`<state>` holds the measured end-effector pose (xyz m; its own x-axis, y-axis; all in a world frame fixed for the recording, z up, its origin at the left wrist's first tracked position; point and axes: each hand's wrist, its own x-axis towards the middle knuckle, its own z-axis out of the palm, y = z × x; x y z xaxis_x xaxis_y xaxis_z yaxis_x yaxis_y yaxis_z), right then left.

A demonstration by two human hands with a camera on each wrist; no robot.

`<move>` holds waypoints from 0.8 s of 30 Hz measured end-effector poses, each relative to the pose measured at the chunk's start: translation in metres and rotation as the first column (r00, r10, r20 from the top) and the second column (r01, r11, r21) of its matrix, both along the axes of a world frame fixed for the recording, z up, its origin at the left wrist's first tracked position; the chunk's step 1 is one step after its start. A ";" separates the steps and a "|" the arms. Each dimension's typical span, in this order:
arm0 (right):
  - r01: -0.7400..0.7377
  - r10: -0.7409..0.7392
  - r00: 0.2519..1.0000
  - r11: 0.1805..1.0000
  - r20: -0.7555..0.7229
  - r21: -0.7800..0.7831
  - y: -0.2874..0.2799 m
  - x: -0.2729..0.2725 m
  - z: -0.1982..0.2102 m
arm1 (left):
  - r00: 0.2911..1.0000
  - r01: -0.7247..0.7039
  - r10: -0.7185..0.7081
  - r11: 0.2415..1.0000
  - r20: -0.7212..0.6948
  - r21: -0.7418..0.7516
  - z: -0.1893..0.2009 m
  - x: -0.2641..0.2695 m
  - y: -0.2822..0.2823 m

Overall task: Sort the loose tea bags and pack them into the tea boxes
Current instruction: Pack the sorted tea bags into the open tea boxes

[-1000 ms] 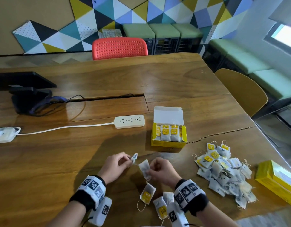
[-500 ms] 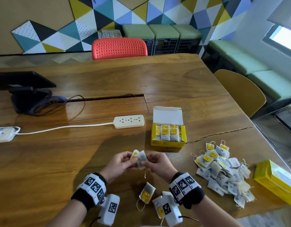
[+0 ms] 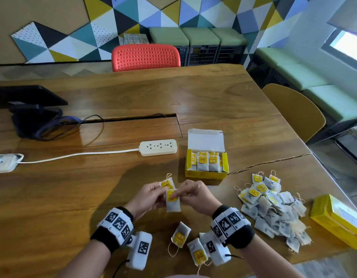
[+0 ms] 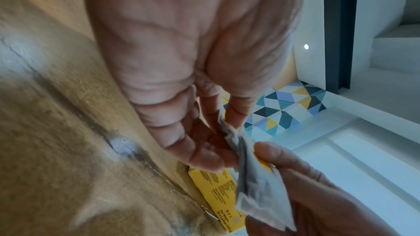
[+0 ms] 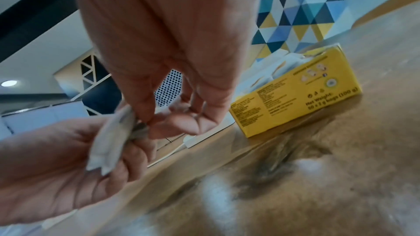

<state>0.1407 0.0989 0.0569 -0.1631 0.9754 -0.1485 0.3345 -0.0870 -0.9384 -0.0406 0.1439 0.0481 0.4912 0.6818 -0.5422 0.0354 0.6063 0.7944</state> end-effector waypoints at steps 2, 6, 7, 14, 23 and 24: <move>-0.013 0.015 0.999 0.998 0.030 -0.067 0.000 0.001 0.001 | 0.999 0.002 -0.001 1.000 -0.034 0.006 0.000 -0.001 0.000; 0.039 -0.034 0.999 0.984 0.027 -0.174 -0.002 -0.003 0.005 | 0.994 0.015 -0.006 0.997 -0.110 0.079 -0.004 -0.004 -0.001; 0.069 -0.063 0.997 0.985 0.045 -0.159 -0.003 -0.003 0.003 | 0.992 0.022 -0.008 0.994 -0.124 0.108 -0.005 -0.004 -0.001; 0.196 -0.235 0.952 0.960 -0.195 -0.201 -0.006 -0.007 0.002 | 0.981 0.011 0.047 0.956 -0.189 0.293 -0.008 -0.003 -0.001; 0.381 -0.397 0.916 0.906 -0.059 -0.185 0.000 -0.008 -0.005 | 0.997 -0.016 0.028 0.984 -0.069 0.175 -0.002 0.002 -0.003; 0.386 -0.400 0.915 0.905 -0.049 -0.180 0.000 -0.007 -0.005 | 0.998 -0.014 0.024 0.986 -0.054 0.168 -0.002 0.002 -0.003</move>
